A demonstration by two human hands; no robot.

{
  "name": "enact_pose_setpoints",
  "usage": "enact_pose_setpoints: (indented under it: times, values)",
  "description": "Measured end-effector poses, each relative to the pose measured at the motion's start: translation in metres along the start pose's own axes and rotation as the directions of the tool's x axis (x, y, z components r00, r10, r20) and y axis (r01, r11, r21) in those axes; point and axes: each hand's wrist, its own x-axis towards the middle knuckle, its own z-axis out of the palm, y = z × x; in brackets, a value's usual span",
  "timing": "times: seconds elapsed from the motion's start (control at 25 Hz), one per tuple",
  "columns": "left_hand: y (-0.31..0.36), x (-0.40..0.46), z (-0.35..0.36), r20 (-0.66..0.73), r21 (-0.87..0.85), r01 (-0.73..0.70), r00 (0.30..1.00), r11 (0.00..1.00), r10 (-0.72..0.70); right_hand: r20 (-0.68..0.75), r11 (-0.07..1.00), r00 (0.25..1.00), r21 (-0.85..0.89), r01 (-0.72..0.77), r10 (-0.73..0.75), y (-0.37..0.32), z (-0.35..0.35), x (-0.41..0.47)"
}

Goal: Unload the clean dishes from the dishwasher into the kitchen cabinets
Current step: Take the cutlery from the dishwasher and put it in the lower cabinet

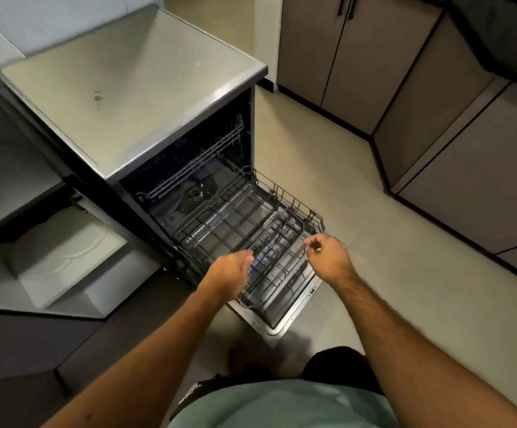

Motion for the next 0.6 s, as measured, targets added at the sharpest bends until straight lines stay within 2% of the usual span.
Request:
enact_pose_setpoints:
  times: [0.16, 0.24, 0.36, 0.6]
  values:
    - [0.011, 0.030, -0.004, -0.077, -0.014, -0.007, 0.997, 1.000, 0.006, 0.067, 0.999, 0.998, 0.035, -0.010, 0.008, 0.007, -0.008, 0.031]
    - [0.015, 0.043, 0.001, -0.106, -0.064, 0.045, 0.993, 0.997, -0.052, 0.079, 0.997, 0.996, 0.065, -0.036, 0.031, 0.018, -0.010, 0.051]
    - [0.018, 0.055, 0.015, -0.100, -0.080, 0.172, 0.979, 0.982, -0.180, 0.118, 0.997, 0.991, 0.052, -0.065, 0.058, 0.039, -0.006, 0.078]
    - [0.016, 0.100, 0.056, -0.079, -0.008, 0.201, 0.976, 0.979, -0.201, 0.205, 0.991, 0.974, 0.061, -0.115, 0.101, 0.072, 0.026, 0.131]
